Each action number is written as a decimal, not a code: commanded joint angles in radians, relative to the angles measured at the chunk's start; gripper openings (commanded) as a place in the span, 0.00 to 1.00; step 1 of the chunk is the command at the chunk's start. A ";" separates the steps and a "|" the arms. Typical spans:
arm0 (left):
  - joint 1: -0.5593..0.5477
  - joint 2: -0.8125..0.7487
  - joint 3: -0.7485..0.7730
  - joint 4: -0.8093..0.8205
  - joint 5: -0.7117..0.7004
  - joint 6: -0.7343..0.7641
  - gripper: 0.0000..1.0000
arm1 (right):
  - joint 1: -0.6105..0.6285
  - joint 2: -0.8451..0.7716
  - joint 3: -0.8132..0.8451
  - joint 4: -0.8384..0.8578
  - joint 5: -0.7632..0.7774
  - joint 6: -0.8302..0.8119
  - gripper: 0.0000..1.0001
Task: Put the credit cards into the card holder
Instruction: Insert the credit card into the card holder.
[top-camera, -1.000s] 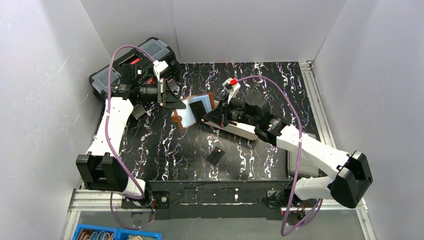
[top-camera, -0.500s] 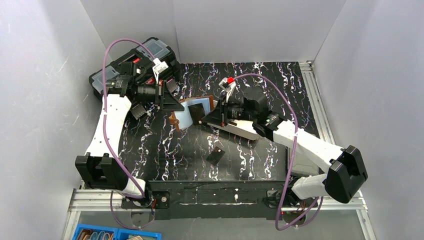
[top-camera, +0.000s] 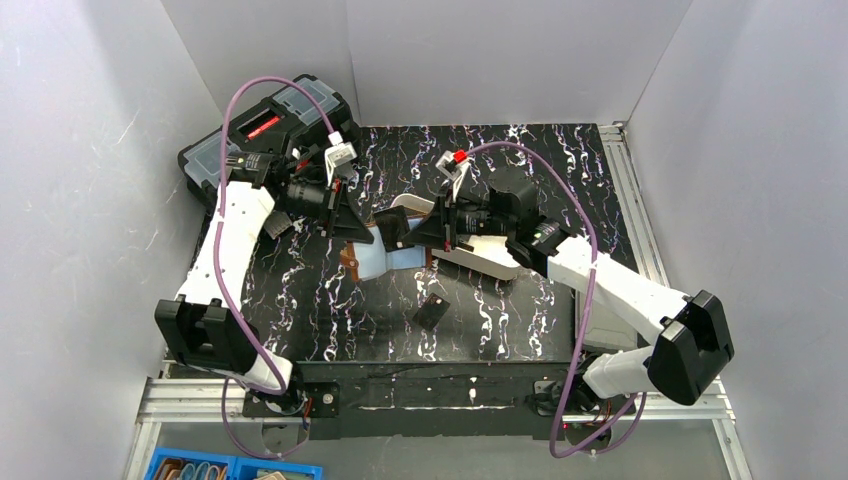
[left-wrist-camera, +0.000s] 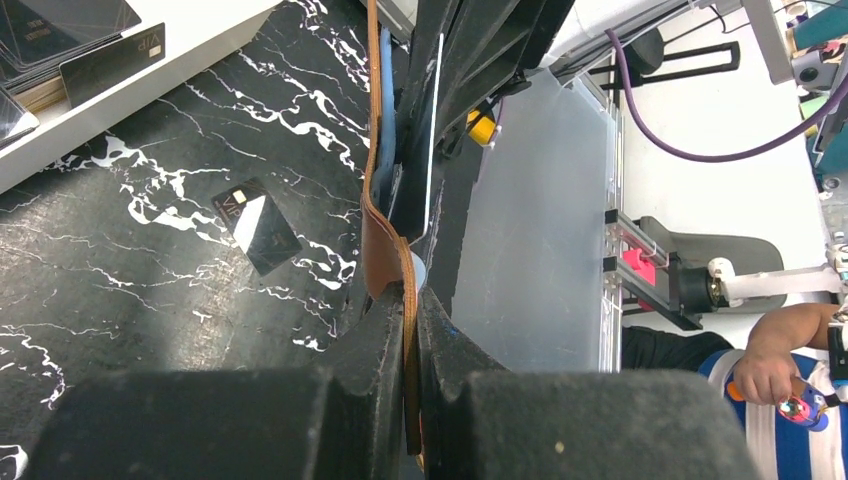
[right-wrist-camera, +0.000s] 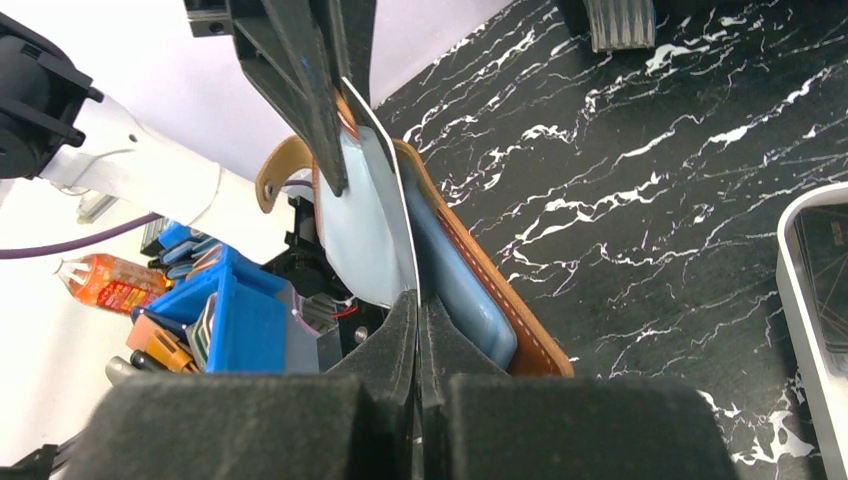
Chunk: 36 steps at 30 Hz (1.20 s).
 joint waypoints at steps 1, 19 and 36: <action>-0.029 -0.048 0.012 -0.031 0.081 0.010 0.00 | 0.007 0.031 0.050 0.061 0.011 -0.007 0.01; -0.028 -0.192 -0.127 0.579 0.035 -0.513 0.00 | 0.043 0.064 -0.087 0.363 0.106 0.226 0.01; -0.030 -0.139 -0.221 0.478 0.138 -0.413 0.00 | 0.011 0.000 -0.162 0.307 0.132 0.125 0.01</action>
